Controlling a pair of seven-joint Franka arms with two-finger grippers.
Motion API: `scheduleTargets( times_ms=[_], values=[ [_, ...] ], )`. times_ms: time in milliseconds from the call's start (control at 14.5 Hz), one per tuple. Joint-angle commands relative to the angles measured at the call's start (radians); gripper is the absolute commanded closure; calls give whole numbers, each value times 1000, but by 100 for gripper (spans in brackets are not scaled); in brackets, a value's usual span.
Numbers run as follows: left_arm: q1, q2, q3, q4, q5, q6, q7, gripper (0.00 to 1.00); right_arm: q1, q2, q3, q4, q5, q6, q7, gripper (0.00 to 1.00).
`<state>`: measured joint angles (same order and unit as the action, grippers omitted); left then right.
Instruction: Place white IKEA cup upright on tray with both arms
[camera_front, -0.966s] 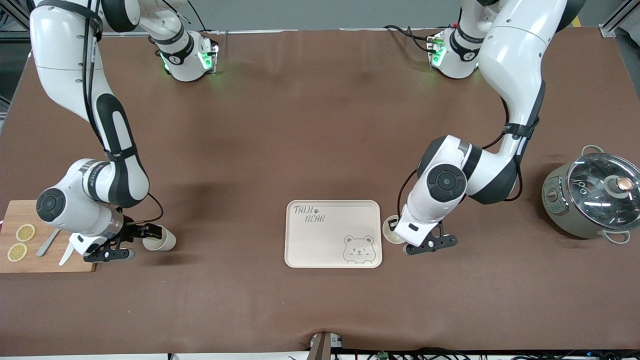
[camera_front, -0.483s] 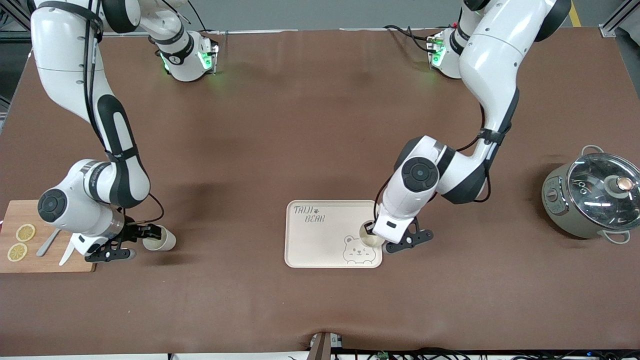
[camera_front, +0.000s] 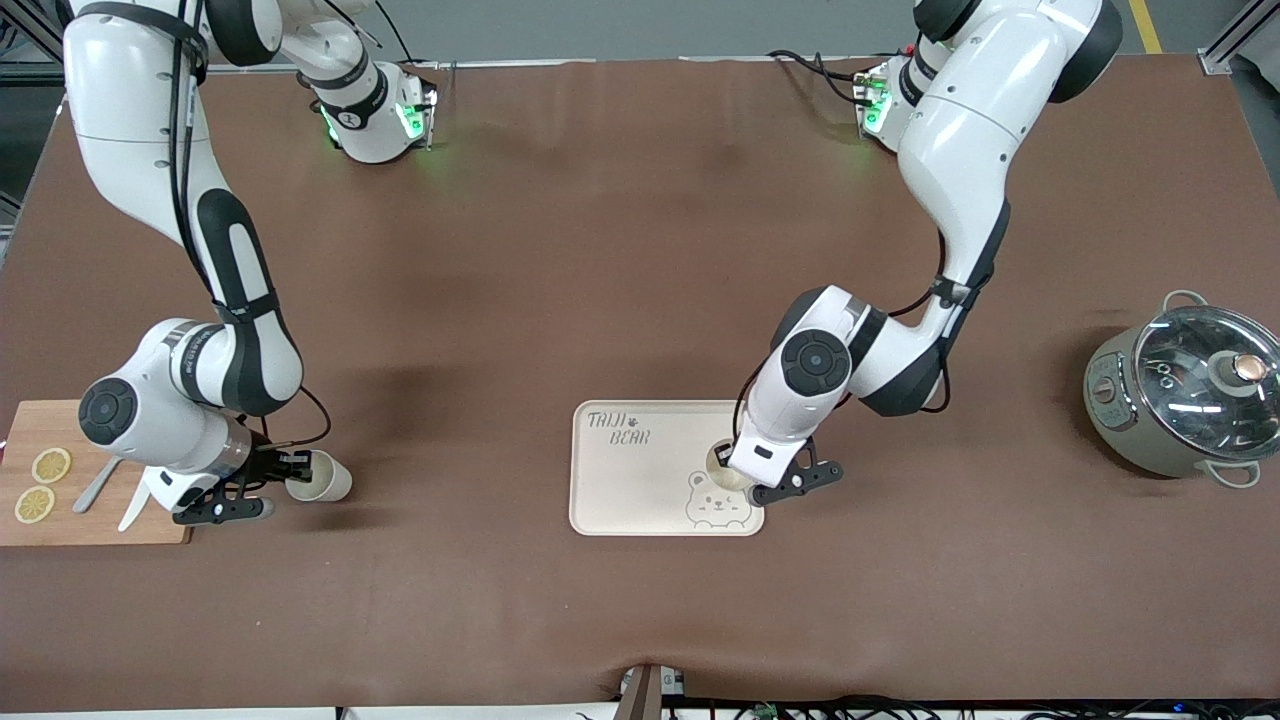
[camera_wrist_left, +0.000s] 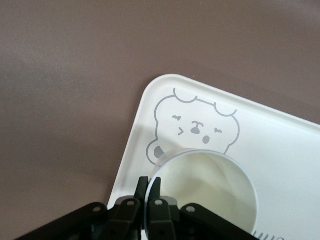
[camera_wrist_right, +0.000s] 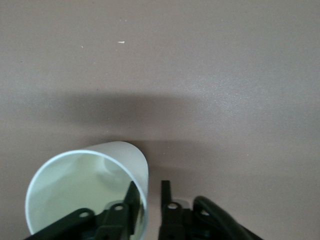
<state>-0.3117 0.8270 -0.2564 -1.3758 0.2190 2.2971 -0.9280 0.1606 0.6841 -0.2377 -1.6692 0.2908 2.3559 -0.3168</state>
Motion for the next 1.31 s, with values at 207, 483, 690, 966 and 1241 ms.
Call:
scheduleTargets(
  times_ms=[207,483,690,966,1241],
  values=[
    [-14,26,5,27,0,4,-14,100,7,5,-5,19,18,-4,-4,100],
    [-20,32,9,27,5,4,-14,100,40,-15,1,81,40,-94,69,100],
    [-20,34,9,26,7,11,-12,100,63,-15,6,237,48,-321,267,100],
    [-20,35,9,24,7,15,-11,85,190,-20,14,324,48,-403,566,100],
    [-27,8,31,30,23,1,-9,0,350,-15,14,367,44,-390,913,100]
  ],
)
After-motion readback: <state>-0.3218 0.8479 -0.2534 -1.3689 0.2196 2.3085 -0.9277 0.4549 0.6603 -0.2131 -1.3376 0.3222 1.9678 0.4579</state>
